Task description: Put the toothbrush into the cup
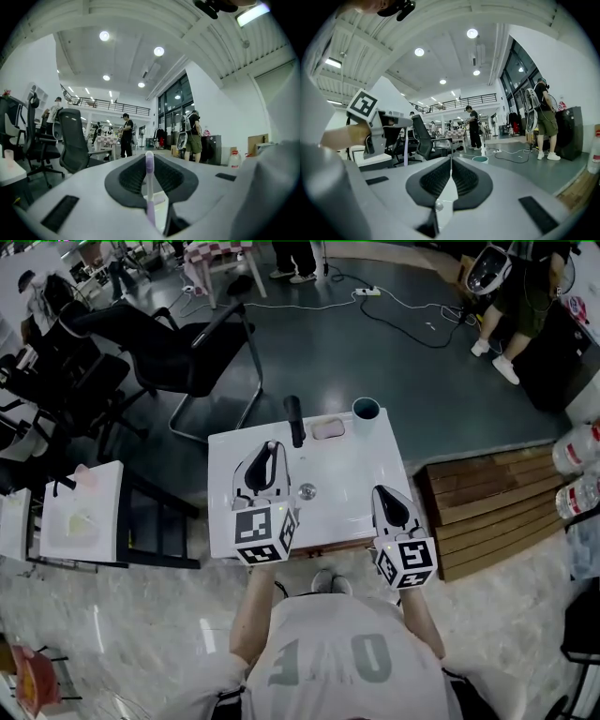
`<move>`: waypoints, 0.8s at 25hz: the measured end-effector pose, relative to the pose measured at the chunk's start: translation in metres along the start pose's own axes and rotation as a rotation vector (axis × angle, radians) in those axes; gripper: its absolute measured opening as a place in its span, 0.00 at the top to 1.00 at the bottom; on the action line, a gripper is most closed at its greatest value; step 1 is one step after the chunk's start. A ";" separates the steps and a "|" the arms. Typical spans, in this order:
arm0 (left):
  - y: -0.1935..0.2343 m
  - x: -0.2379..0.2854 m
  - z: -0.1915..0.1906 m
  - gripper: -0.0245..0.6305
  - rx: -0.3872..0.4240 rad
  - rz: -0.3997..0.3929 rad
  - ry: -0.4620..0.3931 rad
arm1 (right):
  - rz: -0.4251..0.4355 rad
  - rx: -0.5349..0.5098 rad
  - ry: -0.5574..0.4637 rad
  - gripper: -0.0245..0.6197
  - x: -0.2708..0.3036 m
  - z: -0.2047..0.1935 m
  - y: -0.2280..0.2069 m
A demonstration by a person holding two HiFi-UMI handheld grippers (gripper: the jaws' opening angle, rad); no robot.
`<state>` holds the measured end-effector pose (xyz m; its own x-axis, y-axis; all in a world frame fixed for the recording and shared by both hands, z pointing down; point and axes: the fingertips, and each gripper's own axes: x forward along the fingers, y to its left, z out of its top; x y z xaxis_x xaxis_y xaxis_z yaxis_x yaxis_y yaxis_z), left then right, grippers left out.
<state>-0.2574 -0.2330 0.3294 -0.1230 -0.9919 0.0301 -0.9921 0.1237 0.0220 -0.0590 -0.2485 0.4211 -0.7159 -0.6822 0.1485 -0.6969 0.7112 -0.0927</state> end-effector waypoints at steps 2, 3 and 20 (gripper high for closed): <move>-0.008 0.020 0.024 0.85 0.010 -0.037 -0.045 | -0.013 0.009 0.001 0.91 -0.002 -0.001 -0.004; -0.012 0.029 0.036 0.85 0.014 -0.053 -0.066 | -0.021 0.014 0.002 0.91 -0.003 -0.002 -0.007; -0.098 0.155 0.140 0.85 0.035 -0.324 -0.337 | -0.368 0.111 0.054 0.91 -0.082 -0.034 -0.080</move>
<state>-0.1823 -0.4027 0.1915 0.1977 -0.9334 -0.2995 -0.9803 -0.1891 -0.0577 0.0574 -0.2437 0.4501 -0.4159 -0.8763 0.2431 -0.9092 0.3956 -0.1294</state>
